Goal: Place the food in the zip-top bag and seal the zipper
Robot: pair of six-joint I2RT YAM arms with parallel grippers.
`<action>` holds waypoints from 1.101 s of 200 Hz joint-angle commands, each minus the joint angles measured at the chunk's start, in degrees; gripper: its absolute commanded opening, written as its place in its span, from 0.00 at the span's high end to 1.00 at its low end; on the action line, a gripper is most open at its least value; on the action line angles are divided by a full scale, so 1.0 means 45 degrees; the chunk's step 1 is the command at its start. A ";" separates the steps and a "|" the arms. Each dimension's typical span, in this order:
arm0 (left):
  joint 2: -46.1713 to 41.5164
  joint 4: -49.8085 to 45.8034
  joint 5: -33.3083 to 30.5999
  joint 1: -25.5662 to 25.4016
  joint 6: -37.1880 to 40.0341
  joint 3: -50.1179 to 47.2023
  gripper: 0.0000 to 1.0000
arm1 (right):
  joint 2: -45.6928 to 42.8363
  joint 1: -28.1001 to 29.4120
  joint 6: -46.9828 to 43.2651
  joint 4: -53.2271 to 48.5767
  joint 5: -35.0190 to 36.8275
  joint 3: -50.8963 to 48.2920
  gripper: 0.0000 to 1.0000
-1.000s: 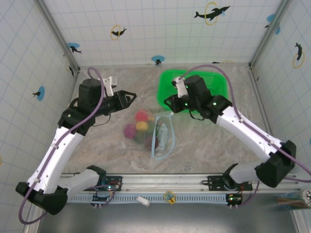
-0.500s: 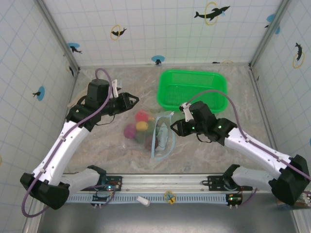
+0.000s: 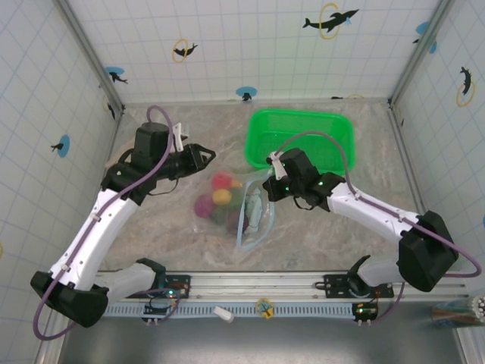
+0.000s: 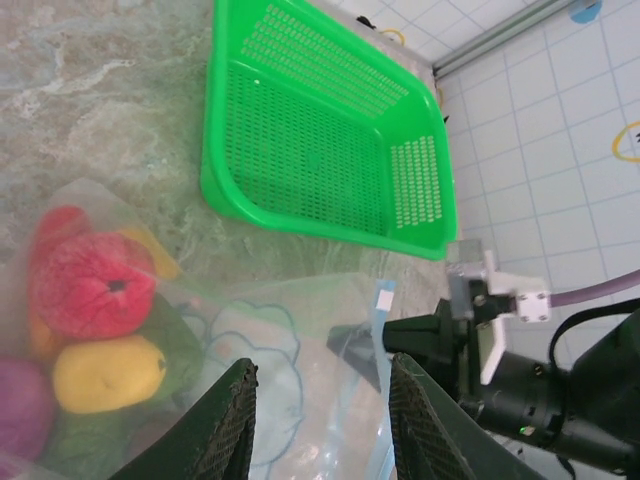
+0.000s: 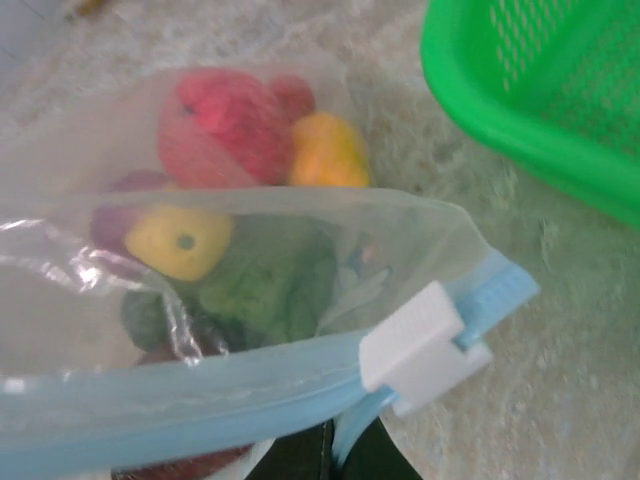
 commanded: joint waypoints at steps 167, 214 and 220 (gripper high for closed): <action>-0.1518 0.1245 -0.1673 0.0093 0.5787 0.0973 0.58 | 0.0861 0.0380 -0.7285 -0.1981 -0.6139 0.7602 1.00; -0.1908 0.1290 -0.0648 0.0089 0.5401 0.0520 0.59 | 0.1154 0.0394 -0.6866 -0.1761 -0.6383 0.7350 1.00; -0.1962 0.1280 -0.0482 0.0097 0.5386 0.0451 0.59 | 0.1171 0.0360 -0.6885 -0.1757 -0.6381 0.7285 1.00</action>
